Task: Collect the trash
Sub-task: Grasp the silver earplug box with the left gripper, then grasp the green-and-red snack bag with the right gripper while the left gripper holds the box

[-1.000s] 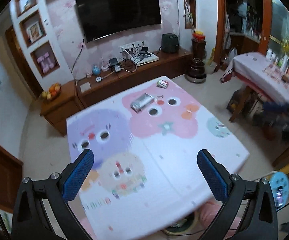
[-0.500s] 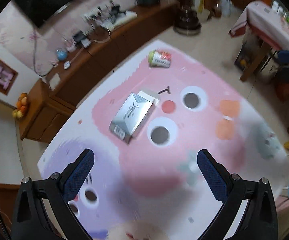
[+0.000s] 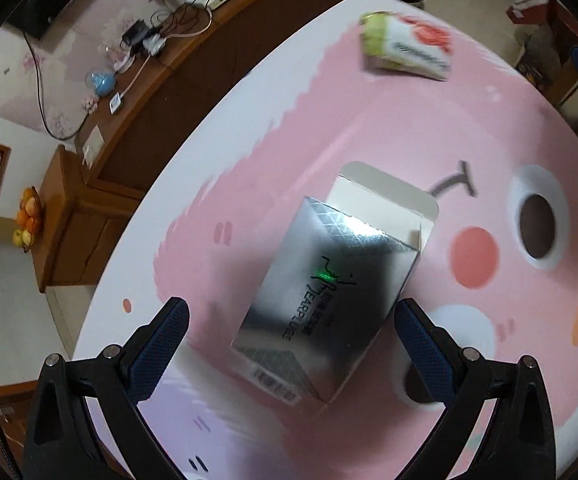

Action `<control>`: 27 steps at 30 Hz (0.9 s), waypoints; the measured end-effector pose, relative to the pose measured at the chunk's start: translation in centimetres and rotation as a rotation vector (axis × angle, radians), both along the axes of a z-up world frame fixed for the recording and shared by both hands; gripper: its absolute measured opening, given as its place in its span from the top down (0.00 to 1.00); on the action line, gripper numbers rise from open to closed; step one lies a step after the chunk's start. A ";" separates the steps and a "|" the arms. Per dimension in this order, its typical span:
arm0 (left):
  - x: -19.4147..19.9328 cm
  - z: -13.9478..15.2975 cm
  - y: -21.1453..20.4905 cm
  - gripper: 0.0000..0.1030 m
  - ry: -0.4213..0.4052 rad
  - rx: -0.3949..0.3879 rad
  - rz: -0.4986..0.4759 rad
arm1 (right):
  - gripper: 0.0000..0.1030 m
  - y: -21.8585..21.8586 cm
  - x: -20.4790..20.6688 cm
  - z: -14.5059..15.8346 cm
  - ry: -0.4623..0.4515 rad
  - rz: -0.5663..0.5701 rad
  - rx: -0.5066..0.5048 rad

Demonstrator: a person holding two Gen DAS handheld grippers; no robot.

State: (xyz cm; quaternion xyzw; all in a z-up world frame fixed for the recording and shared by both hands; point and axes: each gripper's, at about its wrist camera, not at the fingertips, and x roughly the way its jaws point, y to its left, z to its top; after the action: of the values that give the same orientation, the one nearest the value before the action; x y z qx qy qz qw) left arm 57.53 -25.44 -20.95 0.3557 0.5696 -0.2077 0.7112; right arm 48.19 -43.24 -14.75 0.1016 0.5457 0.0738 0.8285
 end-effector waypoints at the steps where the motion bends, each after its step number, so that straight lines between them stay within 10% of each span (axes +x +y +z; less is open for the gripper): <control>1: 0.4 -0.1 0.2 0.01 0.004 -0.005 0.009 | 0.37 0.0 0.5 -0.3 -0.002 0.006 0.002; 21: 2.4 -0.2 1.3 0.23 0.121 -0.215 0.332 | 0.37 3.1 10.4 -5.1 -0.043 0.109 -0.127; 27: 2.0 0.0 1.9 0.35 0.122 -0.251 0.434 | 0.60 4.8 9.9 -5.4 -0.060 0.160 -0.241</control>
State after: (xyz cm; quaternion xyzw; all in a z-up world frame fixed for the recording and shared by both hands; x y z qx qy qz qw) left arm 59.51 -23.54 -20.90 0.1206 0.6444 -0.1404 0.7420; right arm 58.10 -38.48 -20.20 -0.0446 0.5321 0.0765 0.8420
